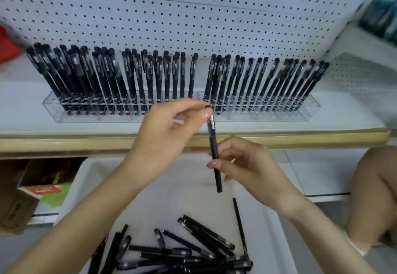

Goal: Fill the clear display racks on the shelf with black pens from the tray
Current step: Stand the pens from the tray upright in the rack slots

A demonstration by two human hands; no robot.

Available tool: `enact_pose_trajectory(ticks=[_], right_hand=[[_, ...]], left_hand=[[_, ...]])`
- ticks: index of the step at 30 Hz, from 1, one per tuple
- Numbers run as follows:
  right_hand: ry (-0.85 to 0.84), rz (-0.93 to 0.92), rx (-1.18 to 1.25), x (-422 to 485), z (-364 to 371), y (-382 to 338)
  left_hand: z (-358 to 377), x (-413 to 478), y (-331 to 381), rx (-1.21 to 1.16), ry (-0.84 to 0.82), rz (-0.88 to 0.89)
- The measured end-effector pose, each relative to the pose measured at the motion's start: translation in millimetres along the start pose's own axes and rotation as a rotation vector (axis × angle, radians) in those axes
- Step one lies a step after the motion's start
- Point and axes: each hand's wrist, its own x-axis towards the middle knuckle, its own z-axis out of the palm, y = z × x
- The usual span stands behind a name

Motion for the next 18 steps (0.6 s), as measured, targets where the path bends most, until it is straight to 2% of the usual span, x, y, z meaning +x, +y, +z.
enact_pose_trajectory(ticks=[3,6,7,10,14,18], right_hand=[[0.165,-0.09,-0.034,22.5,-35.2,-9.5],[0.38,-0.139,-0.027,50.2,-70.8,-13.9],[0.424,-0.154,-0.057,58.7,-80.1,-13.5],[0.457,-0.191,-0.198,81.8,-95.6,-8.8],[0.471,-0.228,-0.315,106.4,-96.1,-6.5],[0.485,-0.239,-0.309,121.2,-91.4,-6.8]], left_hand=[[-0.3,22.9,-4.6,0.296,0.051,0.173],[3.4,34.5,-19.6,0.805,-0.107,0.286],[6.3,36.3,-24.5,0.908,-0.183,0.291],[12.9,41.3,-35.2,0.992,-0.307,0.221],[13.8,47.7,-47.1,1.027,-0.346,0.201],[13.7,48.5,-57.7,1.036,-0.337,0.214]])
